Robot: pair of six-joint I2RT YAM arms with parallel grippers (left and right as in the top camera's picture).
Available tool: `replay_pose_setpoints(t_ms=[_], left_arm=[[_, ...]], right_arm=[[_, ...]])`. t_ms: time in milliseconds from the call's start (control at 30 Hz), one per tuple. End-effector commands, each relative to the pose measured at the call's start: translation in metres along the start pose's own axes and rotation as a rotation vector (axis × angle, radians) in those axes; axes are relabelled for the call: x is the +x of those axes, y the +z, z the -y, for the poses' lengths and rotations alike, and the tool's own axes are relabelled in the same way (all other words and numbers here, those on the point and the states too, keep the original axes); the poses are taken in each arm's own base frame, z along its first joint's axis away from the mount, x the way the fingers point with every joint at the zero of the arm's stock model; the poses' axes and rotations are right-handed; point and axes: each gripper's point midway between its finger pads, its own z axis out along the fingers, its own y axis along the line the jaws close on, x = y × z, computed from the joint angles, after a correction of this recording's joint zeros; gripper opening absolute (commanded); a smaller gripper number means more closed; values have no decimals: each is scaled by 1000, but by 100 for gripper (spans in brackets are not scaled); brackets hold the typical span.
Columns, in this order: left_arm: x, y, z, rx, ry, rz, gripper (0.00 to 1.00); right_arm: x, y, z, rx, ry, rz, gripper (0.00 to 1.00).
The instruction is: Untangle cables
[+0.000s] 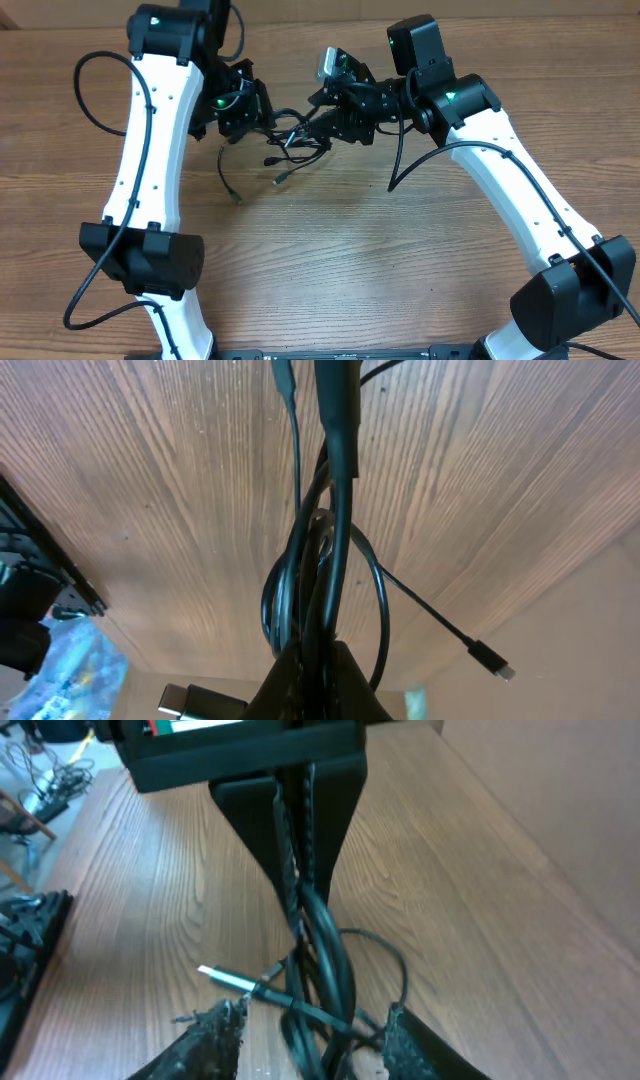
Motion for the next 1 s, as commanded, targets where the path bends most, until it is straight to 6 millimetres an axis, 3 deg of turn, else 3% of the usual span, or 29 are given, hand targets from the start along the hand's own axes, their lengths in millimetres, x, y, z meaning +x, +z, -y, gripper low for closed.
replay_pose_setpoints(t_ms=[0,167,433,633,967], left_arm=[[14,-7,-9,2,44,-37,4],[27,-7,-13,-19,53,-110,4],[34,-8,-14,-30,49,-151,4],[38,-9,-16,-39,50,-173,4],[36,-9,-14,-32,41,-164,6]], right_arm=[[-13,-8,0,36,-37,11,34],[-6,-7,4,62,-23,-22,20],[8,-7,4,72,19,-78,17],[10,-6,3,67,27,-85,4],[11,-6,2,65,31,-87,4]])
